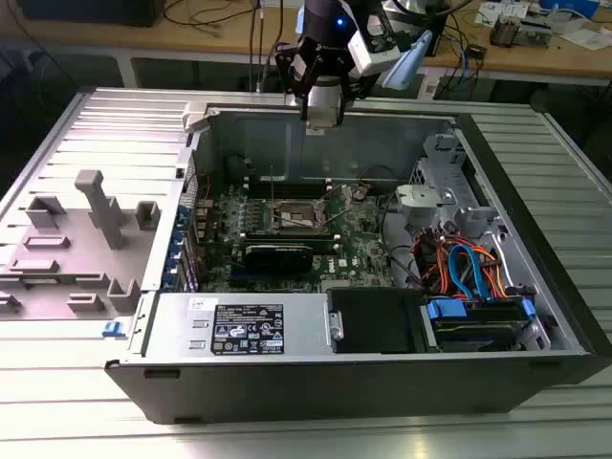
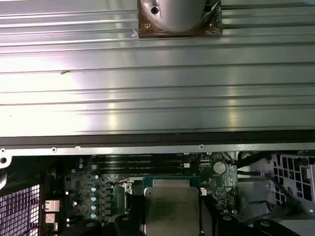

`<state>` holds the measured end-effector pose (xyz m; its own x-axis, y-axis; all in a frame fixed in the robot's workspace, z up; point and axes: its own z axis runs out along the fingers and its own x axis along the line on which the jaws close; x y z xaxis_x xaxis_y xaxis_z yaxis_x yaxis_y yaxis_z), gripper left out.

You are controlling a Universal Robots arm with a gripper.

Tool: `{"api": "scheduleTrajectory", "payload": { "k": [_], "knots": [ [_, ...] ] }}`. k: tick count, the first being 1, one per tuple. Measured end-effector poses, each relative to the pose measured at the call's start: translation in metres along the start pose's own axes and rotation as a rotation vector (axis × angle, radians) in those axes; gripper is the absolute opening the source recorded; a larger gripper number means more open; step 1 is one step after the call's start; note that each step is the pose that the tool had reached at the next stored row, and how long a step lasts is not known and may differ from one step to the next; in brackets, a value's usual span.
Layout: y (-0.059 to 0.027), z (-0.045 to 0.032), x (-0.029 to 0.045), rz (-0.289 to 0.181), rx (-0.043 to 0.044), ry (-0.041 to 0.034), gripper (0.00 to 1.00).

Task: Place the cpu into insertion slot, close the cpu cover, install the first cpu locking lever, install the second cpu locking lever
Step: 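Place the cpu into insertion slot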

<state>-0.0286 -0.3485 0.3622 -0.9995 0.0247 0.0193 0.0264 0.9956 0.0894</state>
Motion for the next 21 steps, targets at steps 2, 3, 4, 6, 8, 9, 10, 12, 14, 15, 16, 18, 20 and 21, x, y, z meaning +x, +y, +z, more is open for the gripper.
{"api": "scheduleTrajectory", "payload": {
  "k": [2,3,4,6,8,9,10,12,14,15,16,18,20,21],
  "knots": [
    [-0.0001,0.0,0.0,0.0,-0.0001,0.0,0.54],
    [-0.0011,-0.0002,-0.0001,0.0,0.0002,0.0001,0.54],
    [-0.0025,-0.0002,-0.0001,0.0,0.0,0.0,0.54],
    [-0.005,-0.0005,-0.0001,0.0,0.0,0.0,0.54],
    [-0.0083,-0.0007,-0.0002,0.0,-0.0001,0.0,0.54],
    [-0.0085,-0.0007,-0.0002,0.0,-0.0001,-0.0001,0.54],
    [-0.0085,-0.0007,-0.0002,0.0,0.0,0.0,0.54],
    [-0.0089,-0.0008,-0.0002,0.0,0.0,0.0,0.54],
    [-0.0089,-0.0008,-0.0002,0.0,0.0,0.0,0.54],
    [-0.0089,-0.0008,-0.0002,0.0,0.0,0.0001,0.54],
    [-0.0089,-0.0008,-0.0002,0.0,0.0,0.0,0.54],
    [-0.0098,-0.0009,-0.0003,0.0,0.0002,0.0001,0.54],
    [-0.0113,-0.0008,-0.0003,0.0,0.0,0.0,0.54],
    [-0.0121,-0.0008,-0.0003,0.0,0.0001,0.0001,0.54]
  ]
}}
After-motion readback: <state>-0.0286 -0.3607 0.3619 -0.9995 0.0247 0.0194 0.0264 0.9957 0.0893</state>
